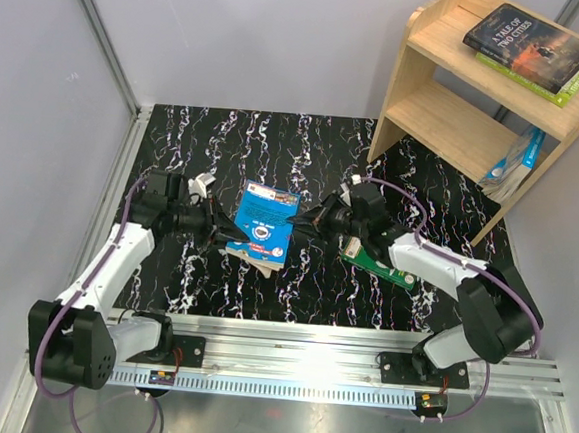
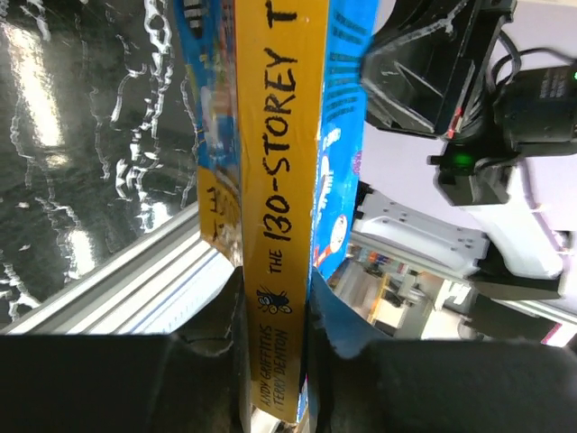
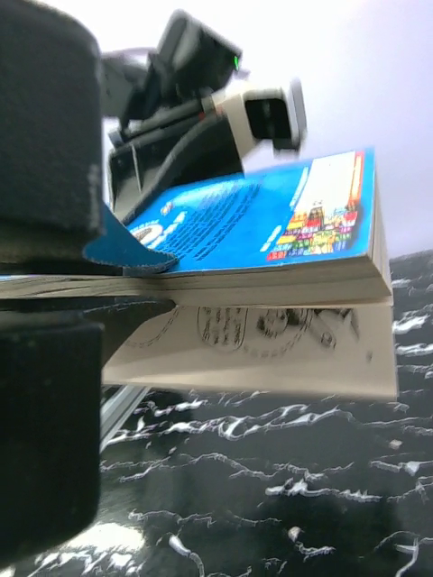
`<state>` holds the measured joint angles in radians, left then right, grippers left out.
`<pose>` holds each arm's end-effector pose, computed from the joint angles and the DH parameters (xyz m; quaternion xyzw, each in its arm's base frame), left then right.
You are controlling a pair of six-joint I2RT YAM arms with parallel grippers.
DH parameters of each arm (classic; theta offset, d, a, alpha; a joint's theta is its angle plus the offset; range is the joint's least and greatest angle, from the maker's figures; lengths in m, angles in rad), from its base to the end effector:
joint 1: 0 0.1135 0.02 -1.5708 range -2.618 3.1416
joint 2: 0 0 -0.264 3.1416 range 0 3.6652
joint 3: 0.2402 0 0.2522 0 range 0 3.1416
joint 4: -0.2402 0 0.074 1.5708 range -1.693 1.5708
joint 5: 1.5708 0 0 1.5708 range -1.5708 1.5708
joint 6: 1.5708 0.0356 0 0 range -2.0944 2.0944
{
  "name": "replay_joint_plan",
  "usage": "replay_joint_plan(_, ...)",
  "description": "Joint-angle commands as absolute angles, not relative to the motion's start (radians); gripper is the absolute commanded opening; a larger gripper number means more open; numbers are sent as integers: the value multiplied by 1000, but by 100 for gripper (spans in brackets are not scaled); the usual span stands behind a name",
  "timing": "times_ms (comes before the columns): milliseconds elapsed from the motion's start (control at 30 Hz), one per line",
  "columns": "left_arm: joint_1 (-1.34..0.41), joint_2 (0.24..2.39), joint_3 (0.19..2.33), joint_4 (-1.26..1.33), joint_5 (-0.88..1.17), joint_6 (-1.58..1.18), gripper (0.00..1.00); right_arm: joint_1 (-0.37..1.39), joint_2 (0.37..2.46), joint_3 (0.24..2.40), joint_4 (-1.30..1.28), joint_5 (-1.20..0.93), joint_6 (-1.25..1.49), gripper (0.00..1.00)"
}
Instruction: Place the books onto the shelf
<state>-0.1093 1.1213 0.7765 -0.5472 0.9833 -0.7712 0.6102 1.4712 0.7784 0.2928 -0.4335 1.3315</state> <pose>0.2104 -0.0529 0.2520 -0.1215 0.8372 -0.5278 0.0758 0.2524 0.1947 0.2245 0.1761 0.8036 0.5466 0.1567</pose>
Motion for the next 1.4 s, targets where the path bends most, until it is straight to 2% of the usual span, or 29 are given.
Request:
replay_joint_plan(0, -112, 1124, 906, -717, 873, -602, 0, 618, 1494, 921, 98, -436, 1188, 7)
replay_joint_plan(33, -118, 1130, 961, -760, 780, -566, 0, 620, 1503, 1043, -42, -411, 1119, 37)
replay_joint_plan(67, -124, 1134, 985, -794, 734, -507, 0, 623, 1531, 1107, -295, -343, 1003, 56)
replay_joint_plan(100, -142, 1140, 1023, -848, 647, -464, 0, 623, 1546, 1223, -513, -303, 918, 82)
replay_joint_plan(167, -169, 1143, 1048, -882, 577, -436, 0, 623, 1597, 1325, -668, -206, 861, 93)
replay_joint_plan(233, -225, 1149, 1068, -910, 490, -404, 0, 623, 1620, 1440, -791, -181, 825, 96)
replay_joint_plan(367, -328, 1169, 1130, -942, 368, -365, 0, 640, 1676, 1567, -851, -231, 828, 100)
replay_joint_plan(600, -543, 1218, 1251, -997, 170, -330, 0, 758, 1839, 1824, -923, -296, 864, 100)
replay_joint_plan(1000, -794, 1200, 1325, -1042, -20, -322, 0, 798, 1875, 1709, -819, -376, 925, 100)
replay_joint_plan(1067, -828, 1192, 1339, -1046, -49, -324, 0, 798, 1879, 1697, -813, -385, 928, 93)
replay_joint_plan(1100, -859, 1192, 1345, -1051, -84, -330, 0, 799, 1879, 1686, -801, -390, 930, 83)
replay_joint_plan(1133, -870, 1196, 1353, -1058, -103, -331, 0, 801, 1881, 1681, -798, -394, 931, 48)
replay_joint_plan(1167, -882, 1201, 1365, -1077, -124, -334, 0, 802, 1879, 1678, -796, -393, 933, 21)
replay_joint_plan(1200, -902, 1209, 1368, -1086, -173, -336, 0, 804, 1878, 1677, -795, -393, 933, 4)
replay_joint_plan(1233, -911, 1210, 1371, -1092, -198, -344, 0, 804, 1878, 1677, -796, -394, 930, 0)
replay_joint_plan(1333, -923, 1215, 1379, -1117, -279, -365, 0, 805, 1873, 1677, -805, -390, 919, 0)
replay_joint_plan(1367, -923, 1206, 1384, -1132, -300, -373, 3, 804, 1865, 1675, -807, -387, 916, 0)
